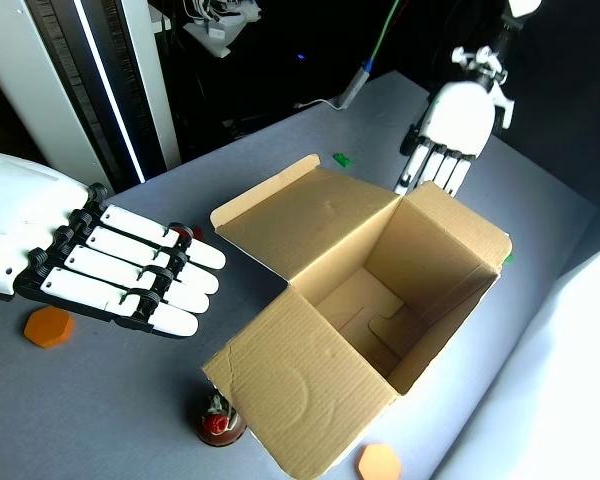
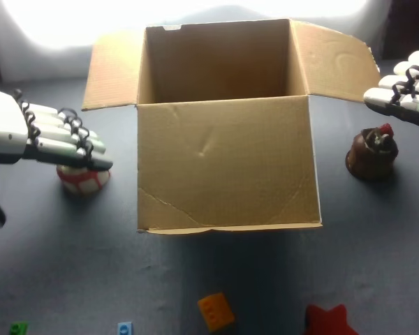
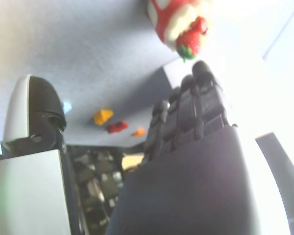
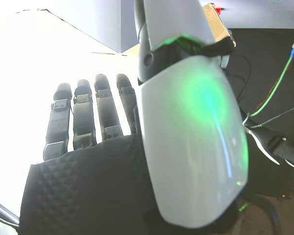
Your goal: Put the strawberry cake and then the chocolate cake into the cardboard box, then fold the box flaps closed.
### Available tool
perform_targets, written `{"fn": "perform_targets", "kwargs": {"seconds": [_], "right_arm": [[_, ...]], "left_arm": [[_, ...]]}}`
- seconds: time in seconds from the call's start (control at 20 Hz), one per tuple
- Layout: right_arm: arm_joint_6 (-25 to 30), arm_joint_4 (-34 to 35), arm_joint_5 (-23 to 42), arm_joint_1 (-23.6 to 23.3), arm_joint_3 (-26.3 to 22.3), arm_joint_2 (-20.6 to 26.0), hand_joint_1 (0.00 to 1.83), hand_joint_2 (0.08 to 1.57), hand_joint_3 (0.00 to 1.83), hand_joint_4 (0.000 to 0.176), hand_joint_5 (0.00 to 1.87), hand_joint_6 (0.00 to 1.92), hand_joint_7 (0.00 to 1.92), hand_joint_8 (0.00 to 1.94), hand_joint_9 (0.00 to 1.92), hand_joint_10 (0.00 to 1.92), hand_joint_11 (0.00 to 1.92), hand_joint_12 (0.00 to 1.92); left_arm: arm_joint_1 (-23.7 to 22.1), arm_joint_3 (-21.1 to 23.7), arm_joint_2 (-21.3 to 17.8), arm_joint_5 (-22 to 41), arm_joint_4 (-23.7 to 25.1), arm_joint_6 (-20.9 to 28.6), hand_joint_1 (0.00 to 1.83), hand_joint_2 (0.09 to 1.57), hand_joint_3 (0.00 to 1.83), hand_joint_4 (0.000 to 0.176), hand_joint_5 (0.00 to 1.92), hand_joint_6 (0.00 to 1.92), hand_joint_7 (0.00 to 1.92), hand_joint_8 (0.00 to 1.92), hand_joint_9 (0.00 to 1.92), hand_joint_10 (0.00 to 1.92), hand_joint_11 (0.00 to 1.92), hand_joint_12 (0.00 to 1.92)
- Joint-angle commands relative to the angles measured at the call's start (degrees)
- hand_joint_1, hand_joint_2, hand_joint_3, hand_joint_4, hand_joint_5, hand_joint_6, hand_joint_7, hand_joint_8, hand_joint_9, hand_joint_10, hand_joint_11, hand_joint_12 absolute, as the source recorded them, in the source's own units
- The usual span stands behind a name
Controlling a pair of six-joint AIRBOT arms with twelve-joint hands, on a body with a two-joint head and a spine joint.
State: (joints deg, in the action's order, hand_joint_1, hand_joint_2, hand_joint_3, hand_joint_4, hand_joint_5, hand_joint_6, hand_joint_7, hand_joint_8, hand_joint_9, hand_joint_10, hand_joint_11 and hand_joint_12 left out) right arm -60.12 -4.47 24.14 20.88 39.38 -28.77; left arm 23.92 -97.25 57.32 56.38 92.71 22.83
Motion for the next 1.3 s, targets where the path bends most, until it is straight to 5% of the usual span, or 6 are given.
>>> {"fn": "perform_targets", "kwargs": {"seconds": [0.0,0.35,0.5,0.65,1.25], "right_arm": [[-0.02,0.60,6.85,-0.45,-0.02,0.67,1.06,0.98,0.01,0.012,0.00,0.00,0.00,0.00,0.00,0.00,0.00,0.00],[-0.02,0.60,6.88,-0.46,-0.02,0.65,1.09,0.96,0.00,0.014,0.00,0.00,0.00,0.00,0.00,0.00,0.00,0.00],[-0.02,0.60,6.88,-0.46,-0.02,0.65,1.13,0.96,0.00,0.000,0.00,0.00,0.00,0.00,0.00,0.00,0.00,0.00],[-0.02,0.60,6.96,-0.47,-0.02,0.64,1.08,0.96,0.00,0.020,0.00,0.00,0.00,0.00,0.00,0.00,0.00,0.00],[-0.02,0.60,7.10,-0.52,-0.16,0.63,1.08,0.97,0.00,0.009,0.00,0.00,0.00,0.00,0.00,0.00,0.00,0.00]], "left_arm": [[-0.25,-0.50,0.22,0.35,-3.78,-0.24,1.10,0.95,0.00,0.065,0.00,0.00,0.03,0.00,0.01,0.00,0.00,0.26],[0.06,-3.28,5.02,-1.54,-5.08,-1.61,1.11,0.94,0.00,0.047,0.00,0.00,0.02,0.00,0.04,0.01,0.00,0.33],[0.26,-6.06,7.58,-1.58,-5.52,-1.61,1.15,0.92,0.00,0.047,0.01,0.00,0.04,0.00,0.05,0.00,0.00,0.34],[0.50,-8.25,9.64,-1.70,-5.52,-1.61,1.14,0.93,0.00,0.052,0.02,0.00,0.03,0.00,0.05,0.00,0.00,0.31],[2.61,-15.14,15.19,-2.55,-7.46,-1.62,1.14,0.90,0.00,0.053,0.05,0.00,0.05,0.00,0.06,0.00,0.00,0.49]]}}
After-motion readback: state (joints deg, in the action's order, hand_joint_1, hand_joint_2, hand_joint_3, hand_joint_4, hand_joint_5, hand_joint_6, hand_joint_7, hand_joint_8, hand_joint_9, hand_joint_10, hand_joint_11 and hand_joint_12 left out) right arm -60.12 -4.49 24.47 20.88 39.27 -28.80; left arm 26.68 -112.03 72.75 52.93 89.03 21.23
